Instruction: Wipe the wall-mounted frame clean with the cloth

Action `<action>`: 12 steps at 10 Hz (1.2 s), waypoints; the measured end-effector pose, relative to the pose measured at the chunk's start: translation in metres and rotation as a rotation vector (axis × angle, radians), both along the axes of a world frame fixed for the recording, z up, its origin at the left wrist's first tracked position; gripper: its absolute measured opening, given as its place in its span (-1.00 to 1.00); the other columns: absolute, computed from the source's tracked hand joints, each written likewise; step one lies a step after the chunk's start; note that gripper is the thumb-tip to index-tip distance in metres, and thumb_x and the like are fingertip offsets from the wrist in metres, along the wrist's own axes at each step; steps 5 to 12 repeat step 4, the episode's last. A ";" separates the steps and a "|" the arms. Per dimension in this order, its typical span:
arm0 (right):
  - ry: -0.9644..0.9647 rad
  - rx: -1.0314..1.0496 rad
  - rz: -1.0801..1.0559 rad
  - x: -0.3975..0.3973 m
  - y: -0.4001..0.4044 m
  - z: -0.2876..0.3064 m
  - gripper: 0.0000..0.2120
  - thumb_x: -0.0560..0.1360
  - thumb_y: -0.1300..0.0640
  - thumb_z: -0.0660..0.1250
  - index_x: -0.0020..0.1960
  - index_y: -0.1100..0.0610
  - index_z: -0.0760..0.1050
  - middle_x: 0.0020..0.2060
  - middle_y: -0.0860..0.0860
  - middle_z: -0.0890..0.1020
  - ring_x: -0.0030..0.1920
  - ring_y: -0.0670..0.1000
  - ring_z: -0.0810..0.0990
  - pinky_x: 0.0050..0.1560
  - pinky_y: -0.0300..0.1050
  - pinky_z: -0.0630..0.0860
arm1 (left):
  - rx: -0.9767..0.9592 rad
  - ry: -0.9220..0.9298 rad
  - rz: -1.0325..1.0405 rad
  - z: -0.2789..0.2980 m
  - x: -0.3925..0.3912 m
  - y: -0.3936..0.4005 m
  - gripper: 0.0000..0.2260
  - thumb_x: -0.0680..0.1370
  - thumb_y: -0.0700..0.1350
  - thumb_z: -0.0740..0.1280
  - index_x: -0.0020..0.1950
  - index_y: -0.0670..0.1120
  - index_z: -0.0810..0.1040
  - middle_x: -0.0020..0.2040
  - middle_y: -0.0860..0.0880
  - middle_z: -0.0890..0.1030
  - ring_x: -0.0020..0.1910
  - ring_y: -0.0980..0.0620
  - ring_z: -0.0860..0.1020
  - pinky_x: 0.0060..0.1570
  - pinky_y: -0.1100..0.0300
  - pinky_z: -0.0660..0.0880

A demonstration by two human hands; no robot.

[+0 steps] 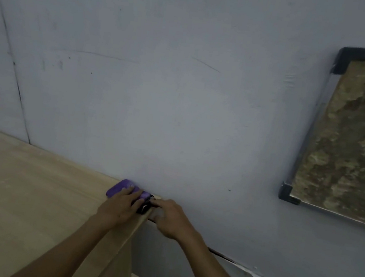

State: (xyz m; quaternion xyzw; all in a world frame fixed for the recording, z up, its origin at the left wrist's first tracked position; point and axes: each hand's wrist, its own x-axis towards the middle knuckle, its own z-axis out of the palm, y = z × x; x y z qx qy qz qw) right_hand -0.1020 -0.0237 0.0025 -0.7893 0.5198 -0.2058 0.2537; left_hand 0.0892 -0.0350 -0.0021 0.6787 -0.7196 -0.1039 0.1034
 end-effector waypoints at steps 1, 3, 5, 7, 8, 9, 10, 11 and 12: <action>0.018 0.069 -0.043 -0.026 0.006 0.007 -0.53 0.61 0.12 0.30 0.51 0.07 0.41 0.41 0.16 0.47 0.39 0.13 0.46 0.39 -0.08 0.40 | 0.050 -0.023 0.050 -0.002 -0.002 -0.004 -0.51 0.72 0.10 0.02 0.63 -0.01 0.13 0.64 -0.11 0.11 0.61 -0.13 0.08 0.53 0.02 0.10; 0.041 0.108 -0.093 -0.097 0.047 0.047 -0.65 0.64 0.08 0.30 0.40 0.15 0.52 0.36 0.11 0.56 0.34 0.08 0.53 0.27 -0.16 0.44 | -0.057 0.037 0.153 0.010 -0.043 0.005 -0.57 0.72 -0.05 0.07 0.54 -0.24 0.25 0.49 -0.32 0.34 0.49 -0.29 0.28 0.48 -0.06 0.17; 0.079 0.097 -0.138 -0.136 0.067 0.066 -0.70 0.63 0.09 0.32 0.31 0.15 0.60 0.27 0.10 0.64 0.27 0.07 0.58 0.16 -0.26 0.41 | -0.125 0.047 0.159 0.010 -0.052 0.003 -0.49 0.65 0.13 0.04 0.50 -0.13 0.33 0.40 -0.26 0.45 0.42 -0.29 0.37 0.40 -0.16 0.31; 0.079 0.097 -0.138 -0.136 0.067 0.066 -0.70 0.63 0.09 0.32 0.31 0.15 0.60 0.27 0.10 0.64 0.27 0.07 0.58 0.16 -0.26 0.41 | -0.125 0.047 0.159 0.010 -0.052 0.003 -0.49 0.65 0.13 0.04 0.50 -0.13 0.33 0.40 -0.26 0.45 0.42 -0.29 0.37 0.40 -0.16 0.31; 0.079 0.097 -0.138 -0.136 0.067 0.066 -0.70 0.63 0.09 0.32 0.31 0.15 0.60 0.27 0.10 0.64 0.27 0.07 0.58 0.16 -0.26 0.41 | -0.125 0.047 0.159 0.010 -0.052 0.003 -0.49 0.65 0.13 0.04 0.50 -0.13 0.33 0.40 -0.26 0.45 0.42 -0.29 0.37 0.40 -0.16 0.31; 0.079 0.097 -0.138 -0.136 0.067 0.066 -0.70 0.63 0.09 0.32 0.31 0.15 0.60 0.27 0.10 0.64 0.27 0.07 0.58 0.16 -0.26 0.41 | -0.125 0.047 0.159 0.010 -0.052 0.003 -0.49 0.65 0.13 0.04 0.50 -0.13 0.33 0.40 -0.26 0.45 0.42 -0.29 0.37 0.40 -0.16 0.31; 0.079 0.097 -0.138 -0.136 0.067 0.066 -0.70 0.63 0.09 0.32 0.31 0.15 0.60 0.27 0.10 0.64 0.27 0.07 0.58 0.16 -0.26 0.41 | -0.125 0.047 0.159 0.010 -0.052 0.003 -0.49 0.65 0.13 0.04 0.50 -0.13 0.33 0.40 -0.26 0.45 0.42 -0.29 0.37 0.40 -0.16 0.31; 0.079 0.097 -0.138 -0.136 0.067 0.066 -0.70 0.63 0.09 0.32 0.31 0.15 0.60 0.27 0.10 0.64 0.27 0.07 0.58 0.16 -0.26 0.41 | -0.125 0.047 0.159 0.010 -0.052 0.003 -0.49 0.65 0.13 0.04 0.50 -0.13 0.33 0.40 -0.26 0.45 0.42 -0.29 0.37 0.40 -0.16 0.31; 0.079 0.097 -0.138 -0.136 0.067 0.066 -0.70 0.63 0.09 0.32 0.31 0.15 0.60 0.27 0.10 0.64 0.27 0.07 0.58 0.16 -0.26 0.41 | -0.125 0.047 0.159 0.010 -0.052 0.003 -0.49 0.65 0.13 0.04 0.50 -0.13 0.33 0.40 -0.26 0.45 0.42 -0.29 0.37 0.40 -0.16 0.31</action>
